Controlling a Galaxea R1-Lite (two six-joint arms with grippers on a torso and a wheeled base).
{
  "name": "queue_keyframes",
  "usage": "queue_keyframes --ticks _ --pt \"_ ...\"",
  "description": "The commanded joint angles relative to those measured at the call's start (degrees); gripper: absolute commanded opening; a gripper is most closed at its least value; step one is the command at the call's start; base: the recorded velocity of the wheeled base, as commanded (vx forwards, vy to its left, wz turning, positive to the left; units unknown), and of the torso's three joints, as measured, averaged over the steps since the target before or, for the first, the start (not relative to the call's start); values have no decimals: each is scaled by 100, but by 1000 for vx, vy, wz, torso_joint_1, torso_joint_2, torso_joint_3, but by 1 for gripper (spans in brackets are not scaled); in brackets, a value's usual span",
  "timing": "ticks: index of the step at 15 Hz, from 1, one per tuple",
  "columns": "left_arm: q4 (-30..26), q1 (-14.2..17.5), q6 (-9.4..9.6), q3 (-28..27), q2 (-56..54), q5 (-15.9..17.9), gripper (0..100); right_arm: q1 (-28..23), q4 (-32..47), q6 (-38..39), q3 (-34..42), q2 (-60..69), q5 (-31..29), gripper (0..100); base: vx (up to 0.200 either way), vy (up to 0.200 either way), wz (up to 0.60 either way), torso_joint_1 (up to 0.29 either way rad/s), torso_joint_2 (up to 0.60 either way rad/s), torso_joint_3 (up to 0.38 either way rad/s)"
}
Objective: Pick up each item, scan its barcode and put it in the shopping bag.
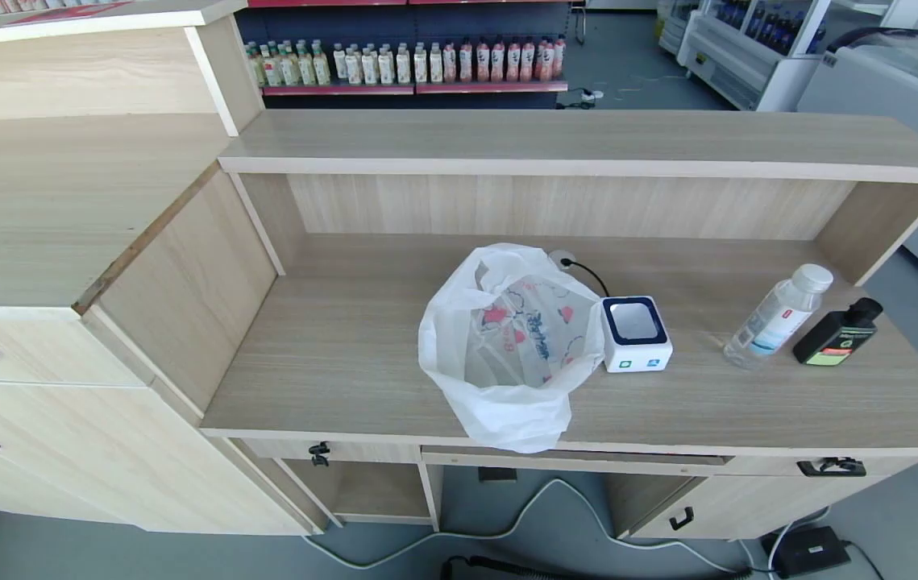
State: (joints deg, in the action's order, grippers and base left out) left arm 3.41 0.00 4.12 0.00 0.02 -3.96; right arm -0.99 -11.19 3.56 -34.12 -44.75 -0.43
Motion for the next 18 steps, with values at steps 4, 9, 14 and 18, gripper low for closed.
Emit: queue_keyframes --ticks 4,9,14,18 --pt "1 0 1 0 -2 1 100 -921 -2555 -13 -42 -3734 25 100 0 0 0 0 0 0" --pt "1 0 1 0 -2 1 100 -1492 -3363 -171 99 -4912 104 100 0 0 0 0 0 0" --pt "1 0 1 0 -2 1 100 -1641 -4277 -330 134 -6019 95 100 0 0 0 0 0 0" --pt "1 0 1 0 -2 1 100 -1615 -4699 -497 -279 -6617 122 100 0 0 0 0 0 0"
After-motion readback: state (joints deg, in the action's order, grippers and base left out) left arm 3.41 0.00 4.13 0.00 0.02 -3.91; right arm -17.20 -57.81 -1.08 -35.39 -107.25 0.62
